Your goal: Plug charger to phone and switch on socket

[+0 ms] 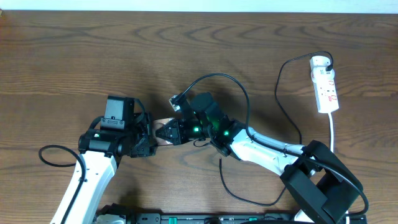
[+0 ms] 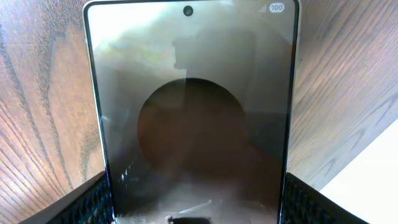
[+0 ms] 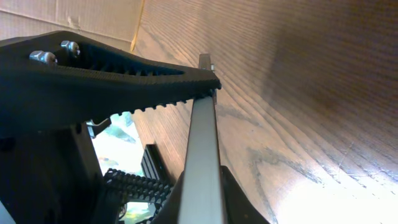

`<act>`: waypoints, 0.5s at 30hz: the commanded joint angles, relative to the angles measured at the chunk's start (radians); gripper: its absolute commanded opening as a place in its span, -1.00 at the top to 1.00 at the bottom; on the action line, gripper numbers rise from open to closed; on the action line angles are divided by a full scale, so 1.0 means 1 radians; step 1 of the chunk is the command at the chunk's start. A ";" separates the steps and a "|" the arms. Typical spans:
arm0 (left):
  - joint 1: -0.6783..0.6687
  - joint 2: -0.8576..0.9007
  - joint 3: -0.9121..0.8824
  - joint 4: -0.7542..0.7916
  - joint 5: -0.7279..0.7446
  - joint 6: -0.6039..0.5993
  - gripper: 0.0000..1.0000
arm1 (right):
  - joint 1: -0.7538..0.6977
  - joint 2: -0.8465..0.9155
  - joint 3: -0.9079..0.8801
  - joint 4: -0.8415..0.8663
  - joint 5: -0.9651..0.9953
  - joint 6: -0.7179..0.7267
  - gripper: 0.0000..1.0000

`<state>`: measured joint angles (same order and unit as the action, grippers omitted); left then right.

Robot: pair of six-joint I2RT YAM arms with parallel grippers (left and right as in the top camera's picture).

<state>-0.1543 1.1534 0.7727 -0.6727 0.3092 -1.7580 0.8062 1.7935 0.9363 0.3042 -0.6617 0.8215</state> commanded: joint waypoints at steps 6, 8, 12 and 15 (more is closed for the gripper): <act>-0.002 -0.010 0.026 0.000 0.005 -0.012 0.86 | 0.006 0.002 0.011 0.018 -0.036 -0.007 0.93; -0.002 -0.010 0.026 0.000 0.005 -0.008 0.86 | 0.006 0.002 0.011 0.018 -0.036 -0.007 0.96; -0.002 -0.010 0.026 0.000 0.005 -0.004 0.83 | 0.006 0.002 0.011 0.018 -0.036 -0.007 0.97; -0.002 -0.010 0.026 0.000 0.005 0.000 0.32 | 0.006 0.002 0.011 0.018 -0.036 -0.007 0.97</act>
<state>-0.1543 1.1534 0.7727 -0.6727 0.3092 -1.7576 0.8066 1.7935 0.9360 0.3038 -0.6582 0.8185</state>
